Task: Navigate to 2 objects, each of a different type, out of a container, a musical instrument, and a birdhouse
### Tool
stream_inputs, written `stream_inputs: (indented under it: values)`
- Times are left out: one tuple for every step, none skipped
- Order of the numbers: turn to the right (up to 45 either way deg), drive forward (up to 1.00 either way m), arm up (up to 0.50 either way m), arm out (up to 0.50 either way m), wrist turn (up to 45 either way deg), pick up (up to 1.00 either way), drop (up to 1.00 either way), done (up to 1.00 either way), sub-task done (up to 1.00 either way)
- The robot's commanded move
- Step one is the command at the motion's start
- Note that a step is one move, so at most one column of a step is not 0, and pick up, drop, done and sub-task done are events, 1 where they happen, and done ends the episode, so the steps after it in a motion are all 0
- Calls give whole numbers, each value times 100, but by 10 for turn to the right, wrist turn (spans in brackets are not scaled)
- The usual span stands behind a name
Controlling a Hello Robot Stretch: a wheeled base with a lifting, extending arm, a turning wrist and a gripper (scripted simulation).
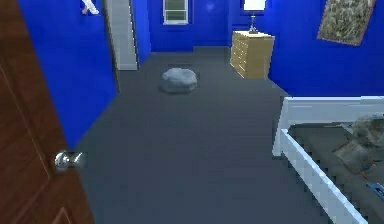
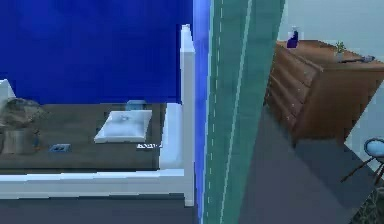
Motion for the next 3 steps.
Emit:
stream_inputs:
  values:
    - [450, 0, 0, 0, 0, 0, 0, 0, 0]
    - [150, 0, 0, 0, 0, 0, 0, 0, 0]
    - [0, 30, 0, 0, 0, 0, 0, 0, 0]
